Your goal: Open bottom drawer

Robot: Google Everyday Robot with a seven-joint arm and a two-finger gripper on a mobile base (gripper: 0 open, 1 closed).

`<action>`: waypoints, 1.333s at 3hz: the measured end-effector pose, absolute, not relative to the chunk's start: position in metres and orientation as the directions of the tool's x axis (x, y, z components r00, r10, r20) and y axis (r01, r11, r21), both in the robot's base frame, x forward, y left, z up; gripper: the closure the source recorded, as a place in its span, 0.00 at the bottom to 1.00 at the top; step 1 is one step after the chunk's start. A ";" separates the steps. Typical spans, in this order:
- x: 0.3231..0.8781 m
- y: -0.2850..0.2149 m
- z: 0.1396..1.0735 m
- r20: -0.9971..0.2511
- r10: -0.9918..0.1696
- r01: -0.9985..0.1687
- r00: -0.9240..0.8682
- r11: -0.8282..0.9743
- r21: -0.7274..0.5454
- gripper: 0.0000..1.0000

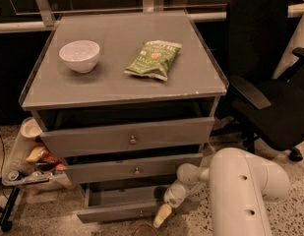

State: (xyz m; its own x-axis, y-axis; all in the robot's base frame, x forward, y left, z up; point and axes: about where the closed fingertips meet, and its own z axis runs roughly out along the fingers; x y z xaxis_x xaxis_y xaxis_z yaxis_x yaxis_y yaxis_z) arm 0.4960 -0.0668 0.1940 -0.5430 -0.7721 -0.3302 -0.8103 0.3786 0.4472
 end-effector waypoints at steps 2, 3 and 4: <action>0.475 -0.075 0.188 -0.292 -0.788 -0.796 -0.542 0.370 0.479 0.00; 0.449 -0.084 0.181 -0.255 -0.802 -0.778 -0.540 0.360 0.515 0.00; 0.449 -0.084 0.183 -0.255 -0.802 -0.778 -0.540 0.360 0.515 0.00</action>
Offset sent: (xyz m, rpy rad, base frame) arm -0.1122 -0.0476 -0.0271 -0.0641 0.2244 0.0771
